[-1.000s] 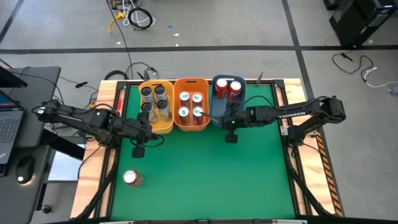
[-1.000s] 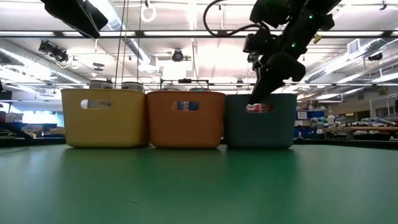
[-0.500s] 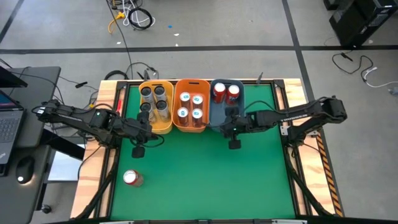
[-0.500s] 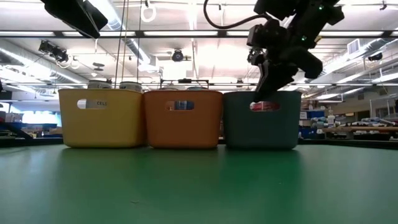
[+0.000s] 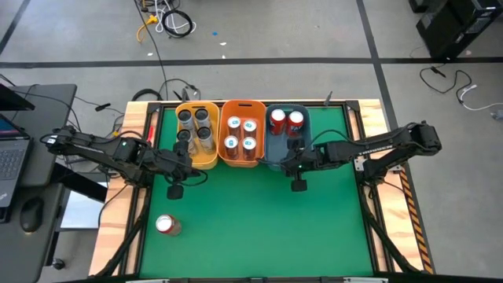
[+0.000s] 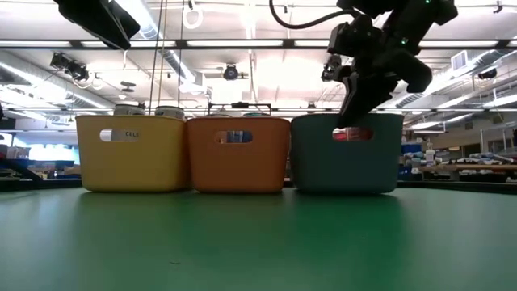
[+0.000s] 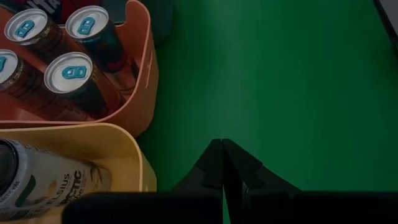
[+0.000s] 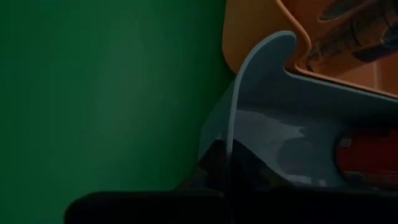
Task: Sort soda cans
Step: Adjust the blue bin, then put the orange soda can into the blue bin
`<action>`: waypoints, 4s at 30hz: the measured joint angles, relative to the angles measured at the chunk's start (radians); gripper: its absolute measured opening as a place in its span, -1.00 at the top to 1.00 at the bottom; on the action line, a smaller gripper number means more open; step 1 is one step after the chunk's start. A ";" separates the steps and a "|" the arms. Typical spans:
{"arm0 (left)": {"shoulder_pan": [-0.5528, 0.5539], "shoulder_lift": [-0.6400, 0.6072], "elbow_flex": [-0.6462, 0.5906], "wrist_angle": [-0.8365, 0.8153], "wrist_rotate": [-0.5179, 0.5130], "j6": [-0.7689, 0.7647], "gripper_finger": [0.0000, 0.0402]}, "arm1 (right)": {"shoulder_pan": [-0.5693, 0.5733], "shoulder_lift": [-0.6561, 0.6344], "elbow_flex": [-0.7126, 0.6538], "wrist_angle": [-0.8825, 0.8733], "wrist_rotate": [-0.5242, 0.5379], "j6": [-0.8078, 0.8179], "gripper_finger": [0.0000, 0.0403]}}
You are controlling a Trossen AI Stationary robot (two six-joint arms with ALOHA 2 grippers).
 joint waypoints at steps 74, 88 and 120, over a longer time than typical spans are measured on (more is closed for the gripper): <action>-0.570 0.575 0.378 -0.461 0.284 -1.333 -0.88 | 0.194 0.028 0.197 0.050 0.056 0.267 -0.40; -0.576 0.575 0.378 -0.591 0.227 -1.301 -0.82 | 0.194 0.029 0.197 0.050 0.057 0.255 -0.38; -0.588 0.570 0.103 -0.299 0.340 -1.316 -0.57 | 0.196 0.029 0.197 0.034 0.053 0.239 -0.36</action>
